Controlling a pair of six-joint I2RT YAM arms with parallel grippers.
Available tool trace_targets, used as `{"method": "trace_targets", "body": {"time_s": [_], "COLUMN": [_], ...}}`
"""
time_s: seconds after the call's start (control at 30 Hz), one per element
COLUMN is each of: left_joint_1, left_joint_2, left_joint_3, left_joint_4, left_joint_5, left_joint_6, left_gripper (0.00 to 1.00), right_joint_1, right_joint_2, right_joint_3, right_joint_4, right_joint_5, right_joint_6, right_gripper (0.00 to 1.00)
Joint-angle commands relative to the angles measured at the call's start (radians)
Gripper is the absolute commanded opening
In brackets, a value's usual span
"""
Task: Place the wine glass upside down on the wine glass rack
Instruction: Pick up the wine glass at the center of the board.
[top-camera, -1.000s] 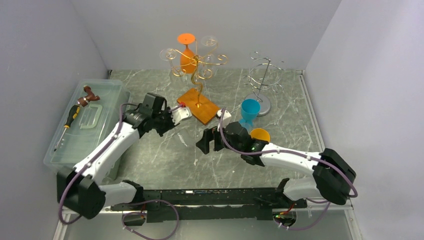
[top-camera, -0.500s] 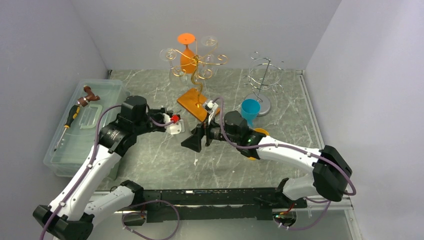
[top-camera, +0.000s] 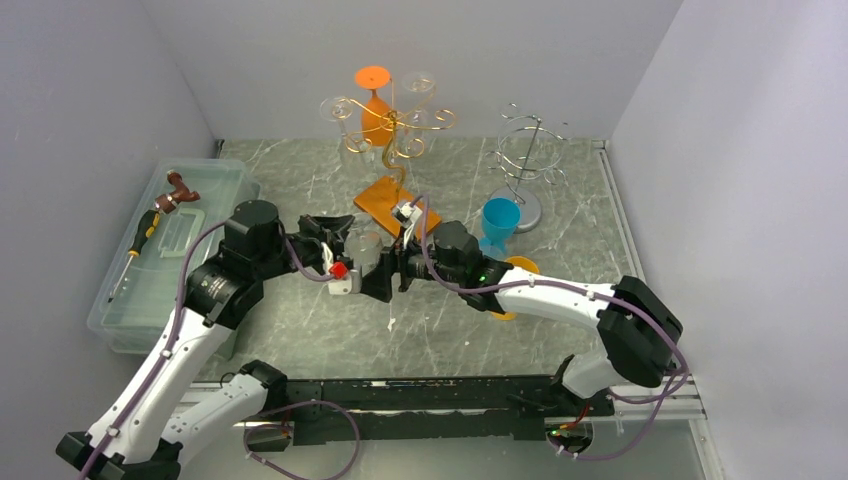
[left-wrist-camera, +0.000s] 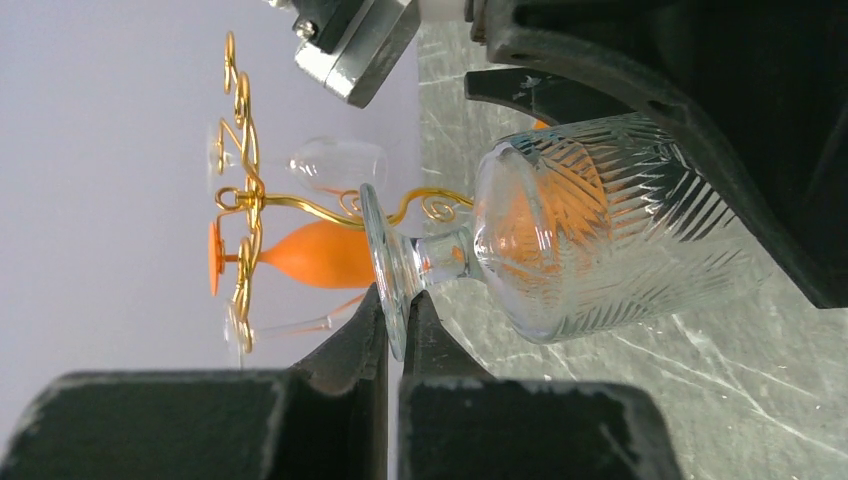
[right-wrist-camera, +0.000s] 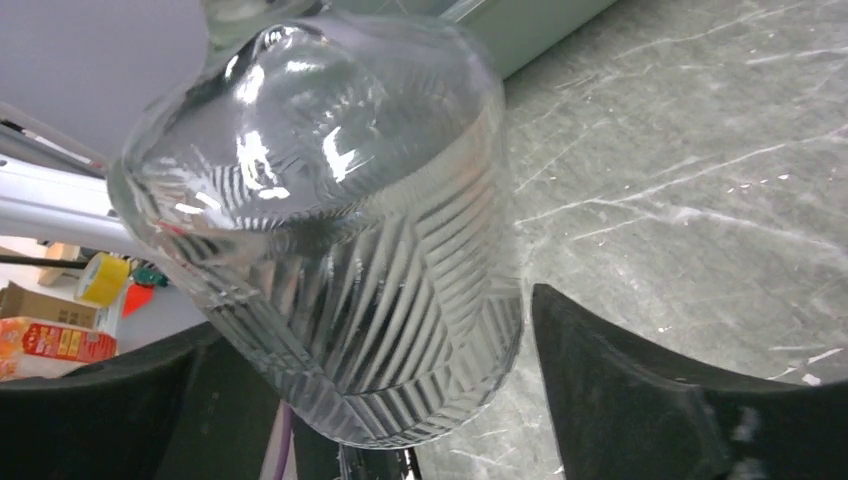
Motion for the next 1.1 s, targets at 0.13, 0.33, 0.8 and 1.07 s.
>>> {"method": "trace_targets", "body": {"time_s": [0.13, 0.33, 0.8, 1.07], "left_joint_1": [-0.004, -0.004, -0.006, -0.006], "left_joint_2": [-0.036, -0.033, 0.004, 0.024], "left_joint_3": [-0.028, -0.041, -0.003, 0.032], "left_joint_4": [0.076, 0.109, 0.167, 0.194], "left_joint_5": [0.076, 0.067, 0.058, 0.041], "left_joint_6": [0.091, 0.108, 0.089, 0.03], "left_gripper": [0.0, 0.0, 0.0, 0.0], "right_joint_1": [-0.002, -0.003, -0.004, -0.003], "right_joint_2": [-0.074, -0.146, -0.08, -0.049], "right_joint_3": [0.008, -0.025, 0.005, 0.014], "right_joint_4": [0.035, 0.065, 0.091, 0.167], "right_joint_5": [0.086, 0.082, 0.031, 0.165], "right_joint_6": [-0.09, -0.116, -0.094, -0.104], "right_gripper": [1.0, 0.99, 0.9, 0.52]}}
